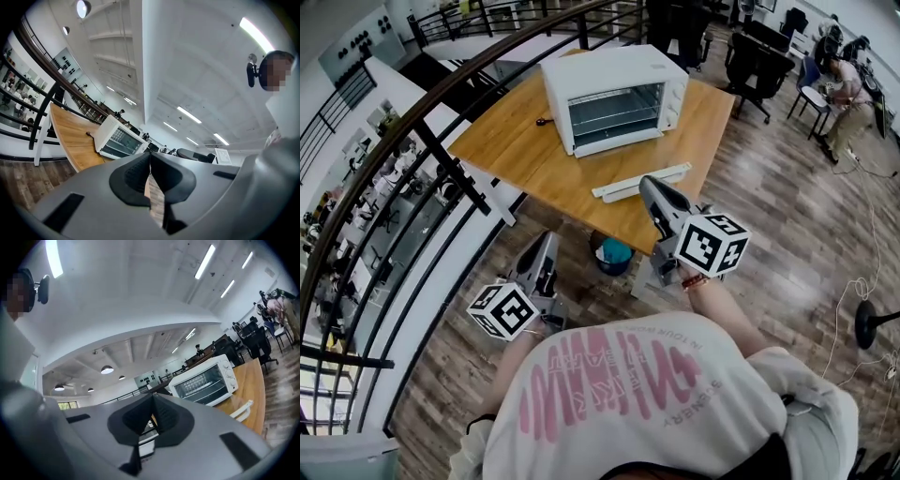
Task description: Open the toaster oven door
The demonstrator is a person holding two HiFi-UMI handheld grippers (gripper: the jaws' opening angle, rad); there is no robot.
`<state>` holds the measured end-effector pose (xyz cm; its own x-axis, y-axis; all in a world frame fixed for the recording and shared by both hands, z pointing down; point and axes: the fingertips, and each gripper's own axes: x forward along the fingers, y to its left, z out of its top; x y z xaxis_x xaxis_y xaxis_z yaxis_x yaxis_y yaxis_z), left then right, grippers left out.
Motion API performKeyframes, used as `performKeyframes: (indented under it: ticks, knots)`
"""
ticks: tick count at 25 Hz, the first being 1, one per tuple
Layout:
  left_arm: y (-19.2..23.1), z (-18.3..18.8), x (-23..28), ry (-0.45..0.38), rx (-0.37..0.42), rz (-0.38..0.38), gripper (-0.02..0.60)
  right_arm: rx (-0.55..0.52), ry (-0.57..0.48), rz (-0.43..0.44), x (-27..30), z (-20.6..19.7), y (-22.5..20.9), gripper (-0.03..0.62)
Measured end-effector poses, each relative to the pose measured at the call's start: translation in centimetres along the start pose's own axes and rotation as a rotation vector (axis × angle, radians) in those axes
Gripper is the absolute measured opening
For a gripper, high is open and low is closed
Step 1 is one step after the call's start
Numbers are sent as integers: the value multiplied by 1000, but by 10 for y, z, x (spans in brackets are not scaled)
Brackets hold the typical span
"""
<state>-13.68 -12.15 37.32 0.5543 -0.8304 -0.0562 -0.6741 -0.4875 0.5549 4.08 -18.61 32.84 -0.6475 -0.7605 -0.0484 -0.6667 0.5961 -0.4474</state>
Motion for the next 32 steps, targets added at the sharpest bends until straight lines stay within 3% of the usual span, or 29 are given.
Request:
performKeyframes:
  ticks: [13, 24, 32]
  knots:
    - [-61, -31, 36, -55, 14, 58, 23, -199, 133, 68, -31, 13, -32, 5]
    - [-95, -68, 36, -99, 3, 115, 23, -201, 210, 101, -70, -1, -58, 5]
    - [-110, -89, 29, -108, -8, 156, 23, -96, 249, 107, -91, -13, -73, 3]
